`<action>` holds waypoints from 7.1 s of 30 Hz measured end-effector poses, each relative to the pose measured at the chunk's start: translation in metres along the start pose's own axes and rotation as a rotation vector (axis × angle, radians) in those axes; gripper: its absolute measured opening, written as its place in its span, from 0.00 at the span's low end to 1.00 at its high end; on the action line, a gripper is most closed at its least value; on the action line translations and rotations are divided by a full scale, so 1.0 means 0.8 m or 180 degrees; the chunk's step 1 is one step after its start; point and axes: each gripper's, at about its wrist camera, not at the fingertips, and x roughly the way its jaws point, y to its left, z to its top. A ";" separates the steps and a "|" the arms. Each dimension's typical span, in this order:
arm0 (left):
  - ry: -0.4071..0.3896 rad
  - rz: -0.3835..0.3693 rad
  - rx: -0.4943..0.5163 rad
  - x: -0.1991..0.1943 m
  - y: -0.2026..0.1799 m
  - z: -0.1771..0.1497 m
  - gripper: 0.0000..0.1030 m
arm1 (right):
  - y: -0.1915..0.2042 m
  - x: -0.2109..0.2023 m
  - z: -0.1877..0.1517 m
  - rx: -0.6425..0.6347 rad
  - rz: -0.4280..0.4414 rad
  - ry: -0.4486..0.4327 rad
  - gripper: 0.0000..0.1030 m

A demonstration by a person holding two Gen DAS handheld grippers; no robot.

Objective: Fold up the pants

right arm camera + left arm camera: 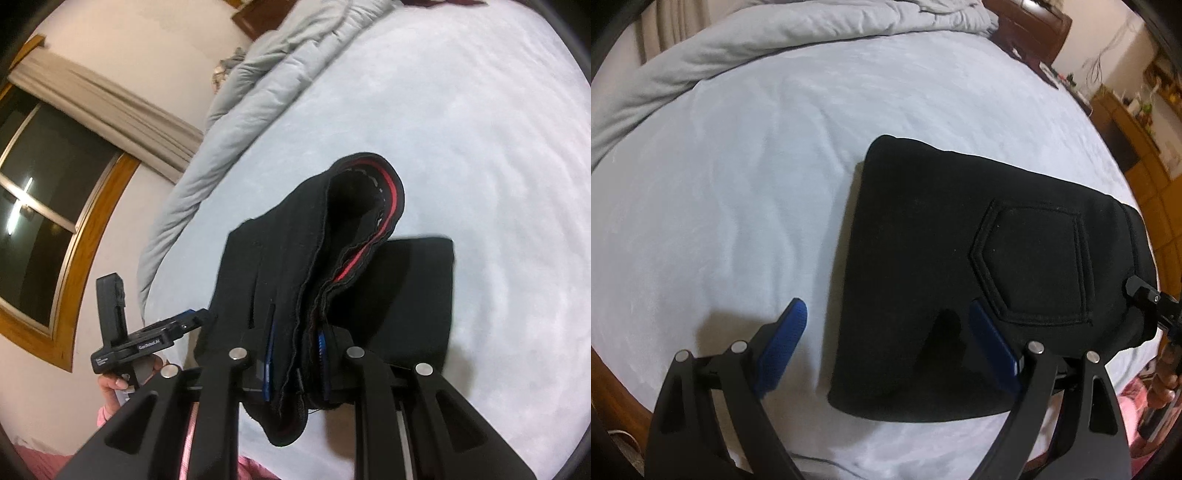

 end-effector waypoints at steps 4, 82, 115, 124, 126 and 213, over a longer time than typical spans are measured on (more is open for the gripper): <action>0.0042 0.0046 -0.0012 0.011 -0.019 0.003 0.86 | -0.045 0.017 -0.008 0.0254 -0.0187 0.0019 0.18; 0.0063 -0.0170 0.0053 -0.008 -0.057 -0.035 0.92 | -0.049 -0.042 -0.053 -0.0170 -0.0607 0.0104 0.12; -0.0300 0.0023 0.0247 -0.039 -0.101 -0.057 0.92 | -0.031 0.007 -0.075 -0.0464 -0.1035 0.0199 0.10; 0.0044 -0.0066 0.0042 -0.022 -0.059 -0.032 0.92 | -0.034 -0.039 -0.059 -0.0179 -0.0583 -0.0073 0.50; 0.0110 -0.0021 0.0018 -0.013 -0.041 -0.023 0.92 | -0.041 -0.047 -0.054 -0.0125 -0.0559 -0.0115 0.58; -0.0123 -0.0392 0.0368 0.114 -0.159 0.056 0.68 | -0.170 -0.059 0.072 -0.0062 -0.0991 -0.0435 0.35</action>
